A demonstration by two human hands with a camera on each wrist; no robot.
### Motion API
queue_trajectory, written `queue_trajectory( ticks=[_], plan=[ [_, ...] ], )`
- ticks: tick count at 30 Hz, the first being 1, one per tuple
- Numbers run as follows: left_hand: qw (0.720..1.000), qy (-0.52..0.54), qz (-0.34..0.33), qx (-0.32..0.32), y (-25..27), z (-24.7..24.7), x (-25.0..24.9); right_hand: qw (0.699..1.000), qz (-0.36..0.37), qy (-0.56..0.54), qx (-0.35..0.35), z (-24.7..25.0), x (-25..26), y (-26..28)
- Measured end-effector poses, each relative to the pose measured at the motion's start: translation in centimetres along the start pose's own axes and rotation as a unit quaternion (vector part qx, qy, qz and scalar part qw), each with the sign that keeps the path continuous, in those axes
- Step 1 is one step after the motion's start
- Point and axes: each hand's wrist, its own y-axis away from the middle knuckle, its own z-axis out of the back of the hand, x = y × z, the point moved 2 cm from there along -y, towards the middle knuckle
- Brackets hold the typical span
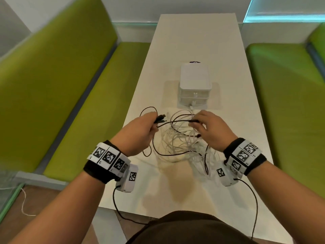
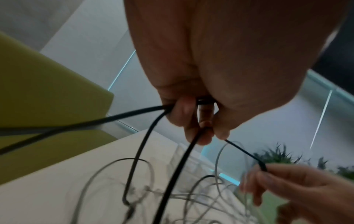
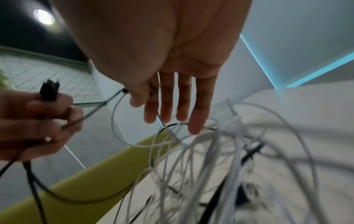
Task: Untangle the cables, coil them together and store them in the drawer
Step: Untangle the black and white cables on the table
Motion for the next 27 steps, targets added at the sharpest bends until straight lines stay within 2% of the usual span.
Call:
queue_trajectory(
  ticks=[2,5,8,10,12,15,17,19,22,24,27],
  plan=[
    [0.999,0.007,0.033,0.001,0.2,-0.3,1.1,1.0,0.003,-0.007,0.014,0.6,0.0,-0.2],
    [0.996,0.045,0.078,-0.008,0.9,0.4,3.3,0.997,-0.058,-0.05,0.015,1.2,-1.0,0.2],
    [0.99,0.041,0.136,0.016,2.4,2.4,6.5,0.993,-0.108,-0.053,-0.018,1.4,-2.9,1.1],
    [0.977,-0.041,0.205,0.041,3.2,4.4,9.4,0.988,-0.139,-0.051,-0.037,1.6,-4.1,1.6],
    [0.946,-0.183,0.266,0.022,3.7,7.0,12.2,0.984,-0.166,-0.057,-0.035,1.7,-4.9,1.9],
    [0.895,-0.333,0.293,-0.045,4.1,10.5,14.4,0.981,-0.186,-0.054,-0.02,1.6,-5.3,2.0],
    [0.879,-0.373,0.296,-0.025,4.1,11.1,14.9,0.981,-0.187,-0.043,-0.005,1.4,-5.1,1.8],
    [0.883,-0.369,0.29,0.015,3.9,10.0,14.6,0.984,-0.175,-0.019,0.036,0.8,-4.9,1.3],
    [0.917,-0.287,0.275,0.023,3.2,6.5,12.8,0.977,-0.174,0.072,0.103,-0.9,-5.0,0.6],
    [0.941,-0.194,0.277,0.012,2.7,4.1,10.9,0.966,-0.181,0.15,0.11,-1.8,-5.2,0.3],
    [0.964,-0.109,0.244,0.018,2.1,1.1,8.0,0.957,-0.188,0.194,0.109,-2.9,-5.6,-0.1]
  ],
)
